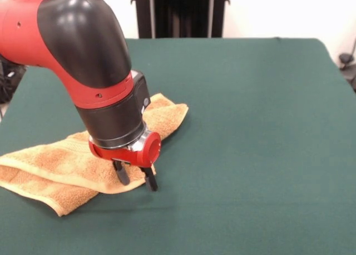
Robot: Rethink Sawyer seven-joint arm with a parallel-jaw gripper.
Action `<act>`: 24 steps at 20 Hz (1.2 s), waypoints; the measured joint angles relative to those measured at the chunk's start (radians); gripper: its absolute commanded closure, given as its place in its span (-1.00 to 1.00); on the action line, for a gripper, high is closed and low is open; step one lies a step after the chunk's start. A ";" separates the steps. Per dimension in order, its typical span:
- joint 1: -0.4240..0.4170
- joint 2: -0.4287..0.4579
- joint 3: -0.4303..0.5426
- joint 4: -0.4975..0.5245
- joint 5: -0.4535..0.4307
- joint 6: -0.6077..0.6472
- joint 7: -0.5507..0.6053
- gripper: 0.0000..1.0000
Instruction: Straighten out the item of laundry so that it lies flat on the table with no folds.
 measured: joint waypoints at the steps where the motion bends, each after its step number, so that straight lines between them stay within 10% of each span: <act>1: 0.000 0.000 0.000 0.001 0.000 -0.001 0.000 -1.00; 4: 0.000 -0.004 0.000 0.010 0.000 -0.014 0.000 -1.00; 5: -0.001 -0.006 -0.001 0.018 -0.001 -0.026 0.000 1.00; 24: -0.007 -0.005 -0.002 0.028 0.000 -0.060 0.000 1.00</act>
